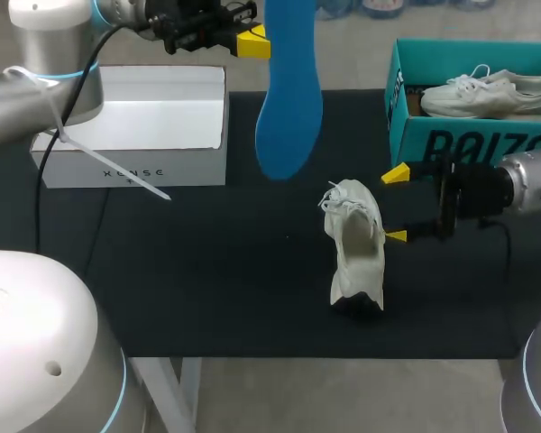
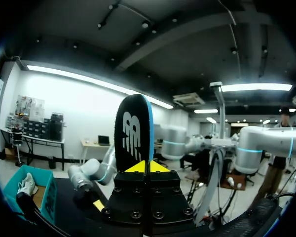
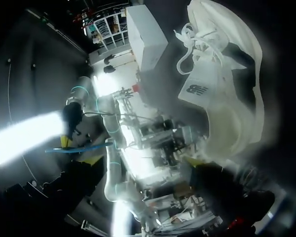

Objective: Take the shoe out of the shoebox, open the shoe tongue, remove and reinsert the insole, then place the shoe into the shoebox

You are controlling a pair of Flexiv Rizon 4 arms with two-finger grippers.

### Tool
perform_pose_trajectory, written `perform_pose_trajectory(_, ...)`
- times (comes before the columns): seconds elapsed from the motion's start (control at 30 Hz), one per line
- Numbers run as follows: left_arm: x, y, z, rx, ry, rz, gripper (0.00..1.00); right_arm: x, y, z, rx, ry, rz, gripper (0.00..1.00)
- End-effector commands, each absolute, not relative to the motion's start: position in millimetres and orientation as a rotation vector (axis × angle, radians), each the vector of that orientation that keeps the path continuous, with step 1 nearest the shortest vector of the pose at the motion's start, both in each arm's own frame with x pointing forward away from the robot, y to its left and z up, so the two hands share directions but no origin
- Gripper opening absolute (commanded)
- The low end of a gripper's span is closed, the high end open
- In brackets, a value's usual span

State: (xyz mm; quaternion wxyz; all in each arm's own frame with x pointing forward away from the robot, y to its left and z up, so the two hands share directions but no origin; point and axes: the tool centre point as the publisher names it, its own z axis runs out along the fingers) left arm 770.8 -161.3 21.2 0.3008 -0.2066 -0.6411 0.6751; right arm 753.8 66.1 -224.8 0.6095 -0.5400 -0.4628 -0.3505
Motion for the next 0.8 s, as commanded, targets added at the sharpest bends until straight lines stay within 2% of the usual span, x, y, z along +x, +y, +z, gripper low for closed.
perform_pose_trajectory(0.03, 770.0, -161.5, 21.1, -0.547, -1.702, 1.793, 0.0, 769.3, 79.4, -226.6, -1.232, -1.101, -0.776, 1.0)
perform_pose_trajectory(0.4, 770.0, -161.5, 21.1, -0.547, -1.702, 1.793, 0.0, 805.9, 90.3, -222.8, -1.246, -1.13, -0.77, 1.0)
perform_pose_trajectory(0.8, 770.0, -161.5, 21.1, -0.547, -1.702, 1.793, 0.0, 810.3, 92.8, -216.6, -1.265, -1.135, -0.777, 1.0)
